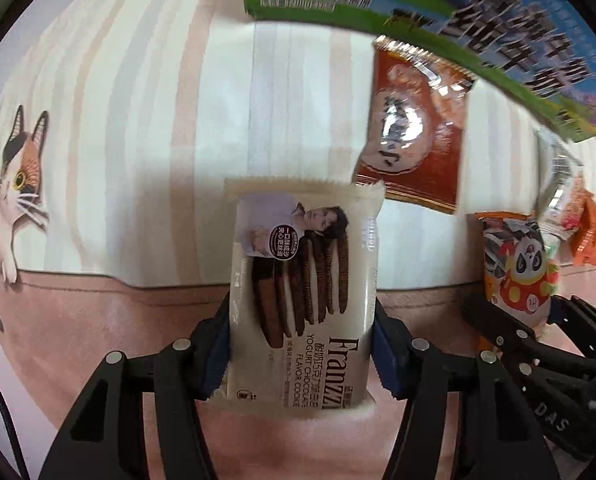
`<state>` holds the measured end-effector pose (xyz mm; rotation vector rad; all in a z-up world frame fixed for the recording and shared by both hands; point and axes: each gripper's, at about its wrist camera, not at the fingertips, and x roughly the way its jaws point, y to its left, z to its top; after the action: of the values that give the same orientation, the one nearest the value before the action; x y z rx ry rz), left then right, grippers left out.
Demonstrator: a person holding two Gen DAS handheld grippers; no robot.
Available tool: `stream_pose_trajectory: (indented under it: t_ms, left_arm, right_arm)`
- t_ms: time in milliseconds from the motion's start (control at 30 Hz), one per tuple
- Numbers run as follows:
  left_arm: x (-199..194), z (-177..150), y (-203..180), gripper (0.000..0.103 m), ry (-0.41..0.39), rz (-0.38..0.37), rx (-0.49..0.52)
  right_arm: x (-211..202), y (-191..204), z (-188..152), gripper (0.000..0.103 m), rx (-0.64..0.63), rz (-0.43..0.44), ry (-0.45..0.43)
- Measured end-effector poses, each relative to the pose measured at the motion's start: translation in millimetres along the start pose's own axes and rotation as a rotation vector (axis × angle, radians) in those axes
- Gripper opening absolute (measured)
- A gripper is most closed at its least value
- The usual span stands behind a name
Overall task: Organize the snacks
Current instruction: 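Carry both packs into the cardboard box and open both tools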
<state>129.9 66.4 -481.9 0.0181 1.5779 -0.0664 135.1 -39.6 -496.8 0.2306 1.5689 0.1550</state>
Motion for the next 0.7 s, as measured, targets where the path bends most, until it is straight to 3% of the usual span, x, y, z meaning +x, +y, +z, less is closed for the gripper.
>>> stream_pose_trajectory:
  t_ms: [300, 533, 700]
  left_arm:
    - [-48, -21, -17, 0.057, -0.052, -0.065, 0.035]
    - [-88, -13, -26, 0.057, -0.108, -0.134, 0.050]
    - [-141, 9, -32, 0.057, -0.204, -0.204, 0.059]
  right_arm:
    - [-54, 6, -21, 0.061, -0.032, 0.037, -0.111]
    - [-101, 9, -24, 0.060, -0.042, 0.080, -0.179]
    - [-147, 4, -19, 0.060, -0.029, 0.135, -0.254]
